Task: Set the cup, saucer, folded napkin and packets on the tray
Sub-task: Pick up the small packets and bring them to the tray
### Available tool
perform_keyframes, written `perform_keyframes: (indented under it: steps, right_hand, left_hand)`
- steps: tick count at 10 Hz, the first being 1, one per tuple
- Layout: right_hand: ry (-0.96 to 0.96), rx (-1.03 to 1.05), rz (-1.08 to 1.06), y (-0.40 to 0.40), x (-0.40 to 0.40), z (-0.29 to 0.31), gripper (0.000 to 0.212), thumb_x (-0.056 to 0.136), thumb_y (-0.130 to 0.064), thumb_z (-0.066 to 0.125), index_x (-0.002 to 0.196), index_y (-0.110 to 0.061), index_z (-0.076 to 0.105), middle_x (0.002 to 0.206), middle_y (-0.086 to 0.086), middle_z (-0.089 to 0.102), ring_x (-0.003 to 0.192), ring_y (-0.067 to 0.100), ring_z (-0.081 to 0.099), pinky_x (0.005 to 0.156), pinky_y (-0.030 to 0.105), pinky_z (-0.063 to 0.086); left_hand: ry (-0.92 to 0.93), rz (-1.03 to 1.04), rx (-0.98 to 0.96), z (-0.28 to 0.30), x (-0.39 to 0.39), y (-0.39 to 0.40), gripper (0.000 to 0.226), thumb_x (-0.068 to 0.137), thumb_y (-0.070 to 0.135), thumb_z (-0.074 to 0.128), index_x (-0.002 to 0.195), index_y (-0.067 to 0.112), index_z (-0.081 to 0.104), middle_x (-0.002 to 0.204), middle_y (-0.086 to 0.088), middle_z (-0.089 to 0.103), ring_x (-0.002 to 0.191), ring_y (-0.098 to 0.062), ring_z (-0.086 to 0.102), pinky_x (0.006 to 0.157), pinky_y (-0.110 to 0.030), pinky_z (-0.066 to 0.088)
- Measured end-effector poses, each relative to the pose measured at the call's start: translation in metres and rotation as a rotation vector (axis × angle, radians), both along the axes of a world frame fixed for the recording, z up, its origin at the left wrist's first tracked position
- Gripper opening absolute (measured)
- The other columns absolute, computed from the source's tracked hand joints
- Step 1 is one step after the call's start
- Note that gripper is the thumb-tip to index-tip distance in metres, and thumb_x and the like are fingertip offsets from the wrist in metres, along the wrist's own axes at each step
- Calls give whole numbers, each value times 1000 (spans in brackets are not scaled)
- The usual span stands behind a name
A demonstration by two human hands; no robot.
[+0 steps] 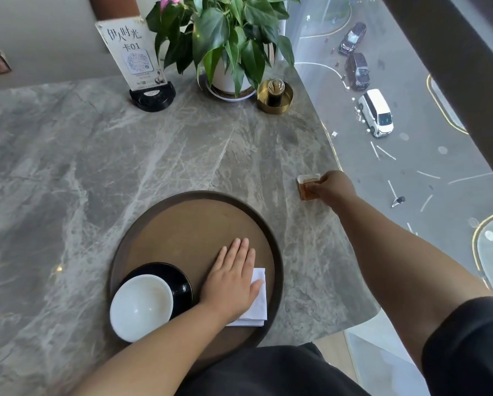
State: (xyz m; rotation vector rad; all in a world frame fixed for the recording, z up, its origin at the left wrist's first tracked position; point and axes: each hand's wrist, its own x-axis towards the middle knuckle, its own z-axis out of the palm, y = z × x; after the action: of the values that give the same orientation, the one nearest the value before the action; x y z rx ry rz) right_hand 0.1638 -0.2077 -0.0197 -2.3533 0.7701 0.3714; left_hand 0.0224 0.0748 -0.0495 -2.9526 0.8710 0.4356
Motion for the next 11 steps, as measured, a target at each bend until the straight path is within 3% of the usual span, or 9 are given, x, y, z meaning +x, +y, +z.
perform_keyframes:
  steps: [2,3,4,5,6,7,8,9,11]
  right_hand:
    - [-64,58,-33,6,1,-4,20,75,-20,69,67,-15,52,67,6,57,54,19,54,46,28,41]
    - [-122,186,-92,8,-3,-1,23,75,-19,71,66,-17,50,67,5,59,51,19,51,44,29,38]
    - [-222,411,-164,15,-12,15,30,77,-10,73,66,-16,46,67,7,56,56,20,53,48,31,41]
    - [-289,695,-196,30,-33,41,28,80,0,71,71,-13,48,78,13,61,74,28,64,71,37,51]
    - [-295,942,-203,56,-60,61,19,81,6,66,84,-4,51,80,17,61,68,22,68,66,28,56]
    - [-290,1071,-233,89,-87,68,19,82,7,64,82,-5,50,79,17,62,67,21,67,67,29,56]
    - [-284,1152,-243,117,-105,68,17,83,6,63,81,-6,50,84,20,63,73,26,67,74,35,57]
    - [-294,1165,-268,137,-118,66,18,82,5,65,79,-7,52,86,22,65,76,31,68,76,39,55]
    - [-257,1115,-293,166,-131,58,29,82,-2,69,104,6,52,103,34,62,95,45,64,86,48,54]
  left_hand:
    - [6,-7,-16,-2,0,1,67,93,50,24,138,5,44,149,-18,35,139,-30,32,112,-48,30]
    - [55,-4,12,0,1,1,68,94,50,21,142,6,37,153,-17,26,142,-29,24,115,-47,19]
    - [154,-13,-11,1,5,4,67,97,51,15,150,10,13,159,-11,-2,146,-24,-6,116,-39,-8]
    - [249,79,-235,14,14,8,59,99,47,24,148,13,22,160,-6,6,146,-19,-4,118,-37,-4]
    - [325,324,-616,43,34,7,47,98,36,39,139,13,42,150,-5,37,140,-17,26,114,-31,19]
    - [516,622,-945,76,57,2,35,92,42,50,121,24,57,122,2,63,112,-9,56,91,-23,41]
    - [724,694,-1091,93,70,6,30,80,52,55,95,28,64,94,9,72,90,-9,68,78,-31,50]
    - [768,655,-1091,93,68,19,10,87,36,61,86,27,65,78,12,72,71,-2,68,63,-27,47]
    - [722,596,-1050,80,65,46,11,87,20,64,77,25,63,65,8,66,60,-1,61,56,-24,46]
